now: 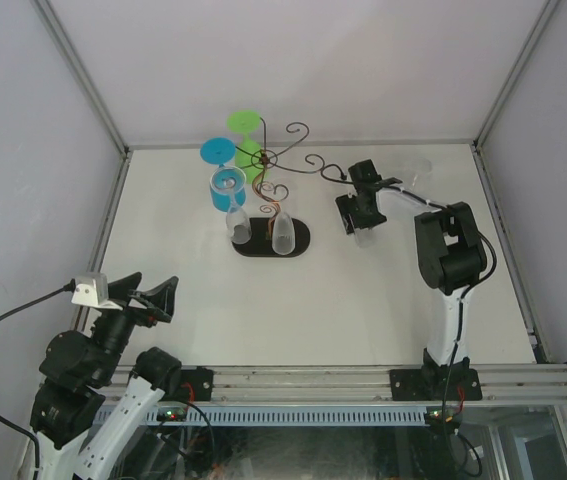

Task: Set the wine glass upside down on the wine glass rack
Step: Pick up the wine glass at the center of the board.

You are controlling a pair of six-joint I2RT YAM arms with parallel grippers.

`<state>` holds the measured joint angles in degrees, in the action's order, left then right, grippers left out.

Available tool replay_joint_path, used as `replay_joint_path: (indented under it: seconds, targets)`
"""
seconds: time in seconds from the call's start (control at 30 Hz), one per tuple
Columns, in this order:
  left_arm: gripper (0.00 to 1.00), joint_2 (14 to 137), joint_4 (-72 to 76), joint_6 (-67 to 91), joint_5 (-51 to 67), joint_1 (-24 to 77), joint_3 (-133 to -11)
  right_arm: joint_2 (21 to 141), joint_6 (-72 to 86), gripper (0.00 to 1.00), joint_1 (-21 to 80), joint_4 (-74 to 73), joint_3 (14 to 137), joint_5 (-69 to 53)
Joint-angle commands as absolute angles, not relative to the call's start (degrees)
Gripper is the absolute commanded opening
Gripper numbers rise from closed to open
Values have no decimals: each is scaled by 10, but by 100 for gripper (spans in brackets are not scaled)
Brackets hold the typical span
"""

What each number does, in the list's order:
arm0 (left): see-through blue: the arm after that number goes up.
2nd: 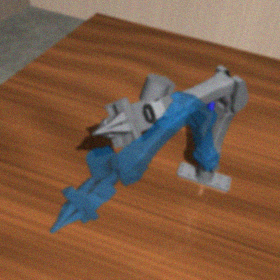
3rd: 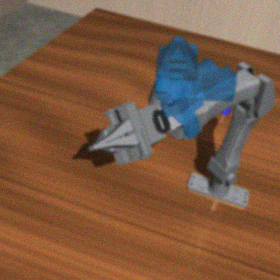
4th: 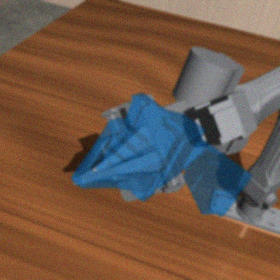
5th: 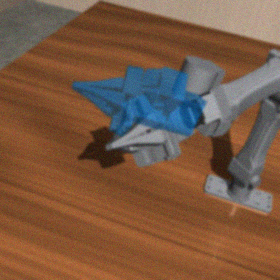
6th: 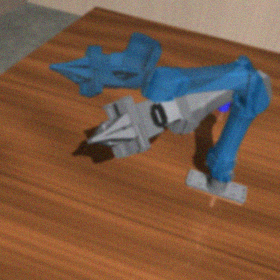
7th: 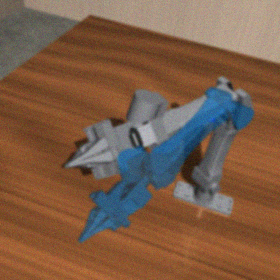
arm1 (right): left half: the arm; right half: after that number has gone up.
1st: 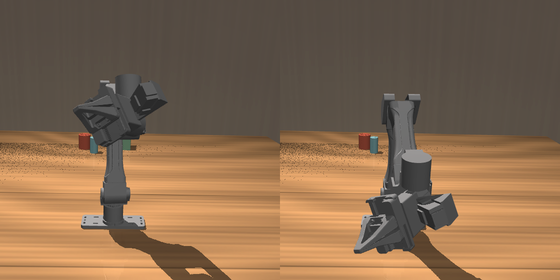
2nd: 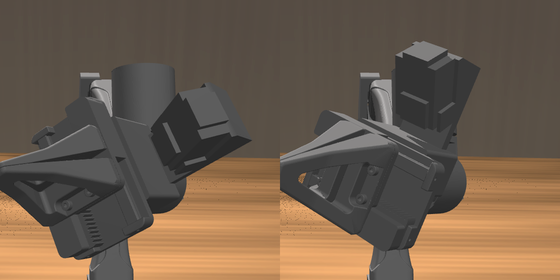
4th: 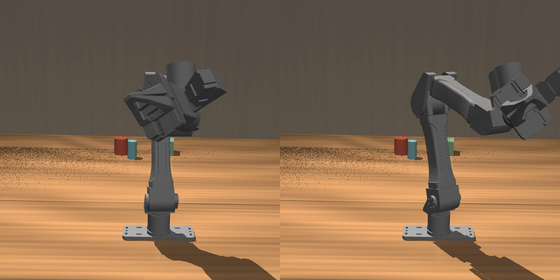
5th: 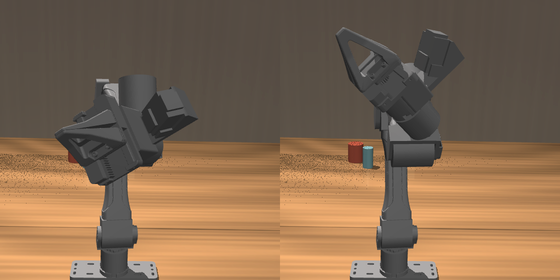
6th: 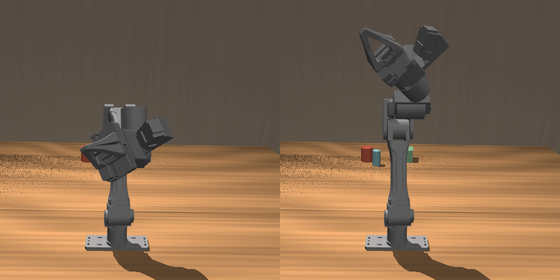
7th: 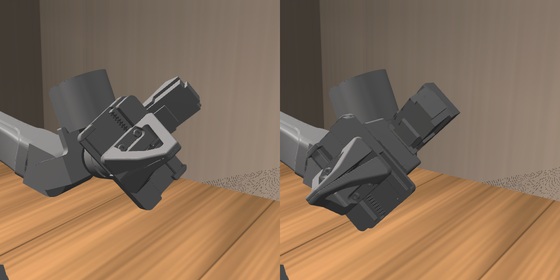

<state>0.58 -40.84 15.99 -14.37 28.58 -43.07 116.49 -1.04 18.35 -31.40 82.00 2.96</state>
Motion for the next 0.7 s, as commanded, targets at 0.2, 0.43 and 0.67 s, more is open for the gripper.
replay_joint_path:
  seconds: [0.2, 0.43, 0.67]
  targets:
    - [90, 2, -398, 169, -142, 281, -446, 1151, 1, 50, 171, -304, 820, 13]
    - [90, 11, -394, 165, -128, 281, -458, 1053, 49, 46, 163, -256, 726, -56]
    - [90, 40, -393, 155, -86, 281, -490, 886, 114, 44, 159, -188, 583, -112]
